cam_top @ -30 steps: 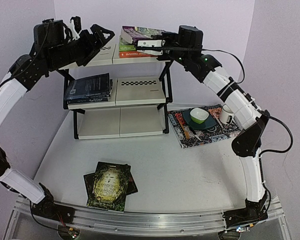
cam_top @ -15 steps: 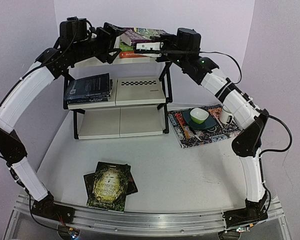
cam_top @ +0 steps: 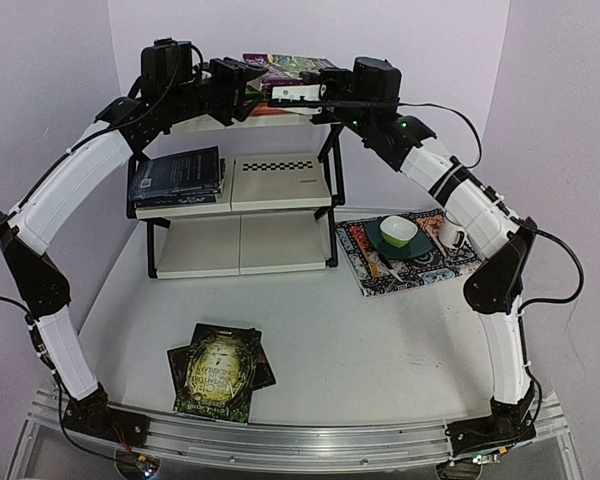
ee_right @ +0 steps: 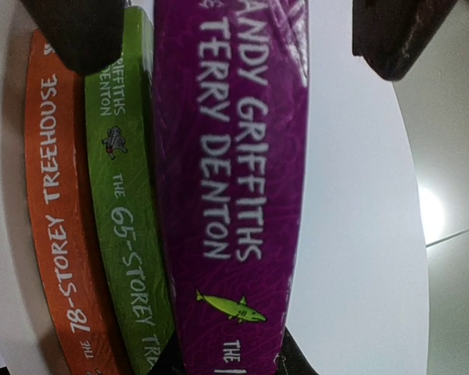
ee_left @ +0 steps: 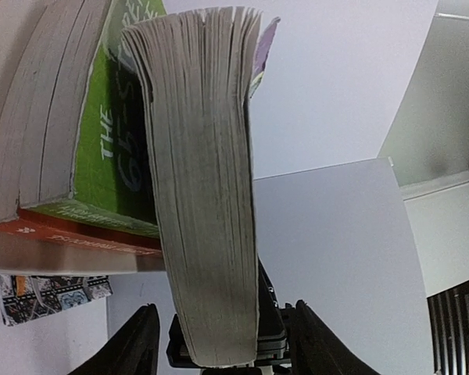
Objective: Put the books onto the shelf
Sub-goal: Pass from the right arm to the left
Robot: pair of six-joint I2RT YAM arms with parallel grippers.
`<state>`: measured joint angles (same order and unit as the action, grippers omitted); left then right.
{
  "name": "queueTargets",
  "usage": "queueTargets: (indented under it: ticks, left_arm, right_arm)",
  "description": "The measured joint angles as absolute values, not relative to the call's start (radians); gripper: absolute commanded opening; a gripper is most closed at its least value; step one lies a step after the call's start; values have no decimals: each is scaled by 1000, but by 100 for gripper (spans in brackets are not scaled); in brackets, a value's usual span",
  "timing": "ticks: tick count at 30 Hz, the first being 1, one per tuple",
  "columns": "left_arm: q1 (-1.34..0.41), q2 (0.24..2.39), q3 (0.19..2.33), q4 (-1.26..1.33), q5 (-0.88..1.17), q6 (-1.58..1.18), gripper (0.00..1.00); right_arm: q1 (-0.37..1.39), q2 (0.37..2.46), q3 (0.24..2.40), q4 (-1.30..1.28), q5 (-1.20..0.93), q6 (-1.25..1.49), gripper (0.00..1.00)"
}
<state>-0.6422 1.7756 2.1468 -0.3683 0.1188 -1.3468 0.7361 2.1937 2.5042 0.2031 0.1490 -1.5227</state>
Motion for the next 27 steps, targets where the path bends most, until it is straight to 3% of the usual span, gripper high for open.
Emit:
queueTargets:
  ticks: [3,4,5,7,9,19,27]
  left_arm:
    - [-642,1788,2154,-357,136,-1363,26]
    - [-641,1790,2154,-351,139,-1366,18]
    - [-641,1791,2154,-349,140,-1369,11]
    - [-640,1791,2154,-348,144,-1369,2]
    - [-640,1791,2155,-348,144,-1364,0]
    - [-627,1791,2155,-347,138,-1369,0]
    - [-600,1791,2160,-349,137,-1377,0]
  right_arm:
    - [736,2193,2504,204,149,-1525,5]
    - [736,2193,2504,204,149,-1526,11]
    - [736,2193,2504,205,149,-1525,21]
    - [736,2192,2497,216,150,-1526,53]
    - [736,2187,2481,247,150,-1526,66]
    - [746,2072,2317,275,136,-1481,91]
    - [747,1919,2104,269,109,-1328,93]
